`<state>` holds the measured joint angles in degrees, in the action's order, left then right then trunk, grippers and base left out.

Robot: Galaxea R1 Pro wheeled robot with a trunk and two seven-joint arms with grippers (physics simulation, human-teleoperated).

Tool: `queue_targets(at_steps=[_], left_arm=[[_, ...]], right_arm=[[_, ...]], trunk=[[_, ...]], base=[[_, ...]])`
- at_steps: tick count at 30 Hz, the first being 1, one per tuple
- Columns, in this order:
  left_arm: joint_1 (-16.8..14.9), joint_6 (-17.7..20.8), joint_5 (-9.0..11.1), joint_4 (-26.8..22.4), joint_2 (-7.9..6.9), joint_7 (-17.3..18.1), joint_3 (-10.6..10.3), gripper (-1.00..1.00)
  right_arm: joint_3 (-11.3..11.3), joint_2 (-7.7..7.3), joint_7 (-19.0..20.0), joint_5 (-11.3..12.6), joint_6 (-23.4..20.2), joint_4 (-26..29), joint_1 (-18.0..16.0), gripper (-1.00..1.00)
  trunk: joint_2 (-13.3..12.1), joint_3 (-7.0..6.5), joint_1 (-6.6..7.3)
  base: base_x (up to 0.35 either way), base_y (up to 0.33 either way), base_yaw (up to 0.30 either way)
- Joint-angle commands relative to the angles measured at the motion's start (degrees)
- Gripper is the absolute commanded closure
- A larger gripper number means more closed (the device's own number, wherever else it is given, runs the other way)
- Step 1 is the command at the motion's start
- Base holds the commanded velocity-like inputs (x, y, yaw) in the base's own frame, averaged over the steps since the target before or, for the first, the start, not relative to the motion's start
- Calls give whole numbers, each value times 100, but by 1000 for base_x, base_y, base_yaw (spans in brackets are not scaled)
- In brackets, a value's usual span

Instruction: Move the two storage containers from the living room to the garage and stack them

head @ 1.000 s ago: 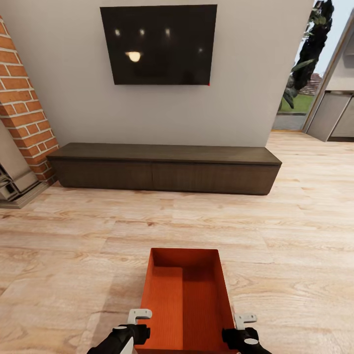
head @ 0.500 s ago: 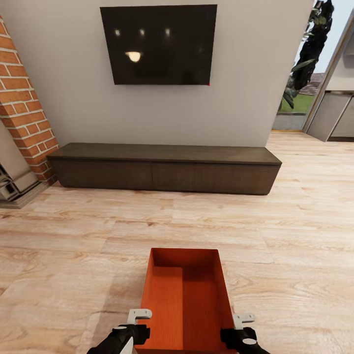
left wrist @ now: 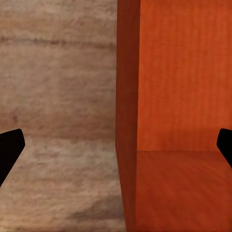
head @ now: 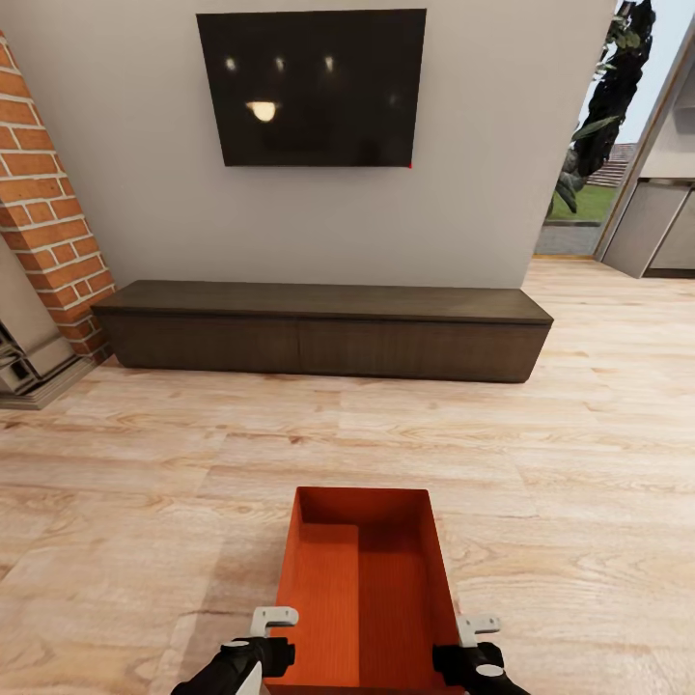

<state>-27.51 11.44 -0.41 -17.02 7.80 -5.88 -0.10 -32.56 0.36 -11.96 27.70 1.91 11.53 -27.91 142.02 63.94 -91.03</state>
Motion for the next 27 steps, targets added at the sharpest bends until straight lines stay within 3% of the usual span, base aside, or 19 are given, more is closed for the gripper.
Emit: queue_targets(at_steps=[1,2,27], left_arm=[[1,34,-3,-12,2,-18,-1,-100],[1,34,-3,-8,2,-18,1,100],[1,43,-47,-21,0,-19,-5,100]], right_arm=[[-49,-1,-25,60,20,-2,-4,100],[-49,-1,-25,62,23,-2,-4,100],[-49,-9,-27,74,28,-2,-4,100]], trunk=[[2,5,1],[2,5,1],[2,5,1]], base=[[0,0,0],[0,0,0],[0,0,0]])
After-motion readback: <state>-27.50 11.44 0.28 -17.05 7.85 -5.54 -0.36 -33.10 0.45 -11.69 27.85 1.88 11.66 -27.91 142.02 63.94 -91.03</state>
